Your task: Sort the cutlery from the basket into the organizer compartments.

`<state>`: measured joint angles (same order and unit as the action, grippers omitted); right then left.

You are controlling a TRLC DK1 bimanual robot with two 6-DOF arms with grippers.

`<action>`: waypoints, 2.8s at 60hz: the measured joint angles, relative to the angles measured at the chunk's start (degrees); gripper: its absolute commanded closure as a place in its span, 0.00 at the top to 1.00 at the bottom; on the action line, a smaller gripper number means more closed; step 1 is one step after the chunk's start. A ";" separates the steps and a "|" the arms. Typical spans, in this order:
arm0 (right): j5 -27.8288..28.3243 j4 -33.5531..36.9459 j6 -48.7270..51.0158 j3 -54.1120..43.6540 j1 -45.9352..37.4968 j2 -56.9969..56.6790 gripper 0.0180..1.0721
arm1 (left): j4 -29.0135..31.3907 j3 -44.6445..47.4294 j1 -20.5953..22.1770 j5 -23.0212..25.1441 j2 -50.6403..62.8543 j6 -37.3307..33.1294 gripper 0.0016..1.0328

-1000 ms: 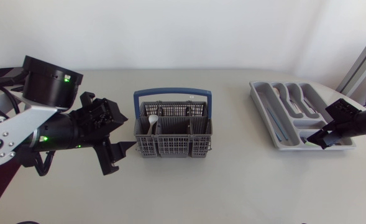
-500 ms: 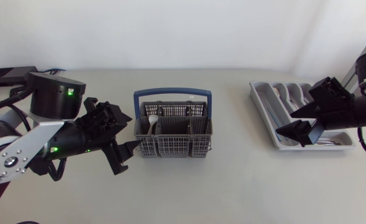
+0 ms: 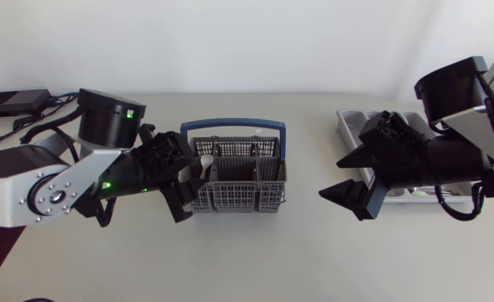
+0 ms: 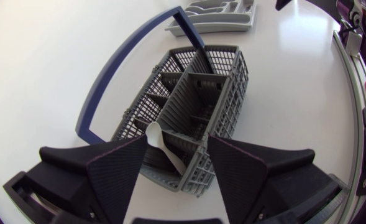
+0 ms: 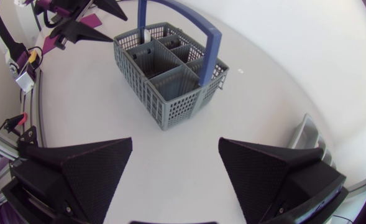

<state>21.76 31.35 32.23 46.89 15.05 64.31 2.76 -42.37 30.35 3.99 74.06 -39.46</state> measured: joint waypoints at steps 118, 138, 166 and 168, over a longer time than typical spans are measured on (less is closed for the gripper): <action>-4.11 -6.32 -3.76 -5.60 11.23 -0.57 0.95 | 10.73 -16.79 -1.29 -1.25 18.99 -18.69 0.03; -4.81 -6.32 -4.02 -5.66 12.63 -1.46 0.95 | 10.40 -13.64 -1.42 0.26 11.13 -18.78 0.03; -8.52 -6.84 -8.09 -5.22 16.92 -3.34 0.95 | 7.65 -9.75 -3.34 6.34 -8.26 0.66 0.03; -8.81 -7.41 -8.57 -5.09 17.11 -3.74 0.95 | 7.65 -9.75 -3.34 6.54 -8.70 2.99 0.03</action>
<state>12.95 23.94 23.66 41.80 32.16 60.58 10.41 -52.12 27.00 10.52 65.36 -36.47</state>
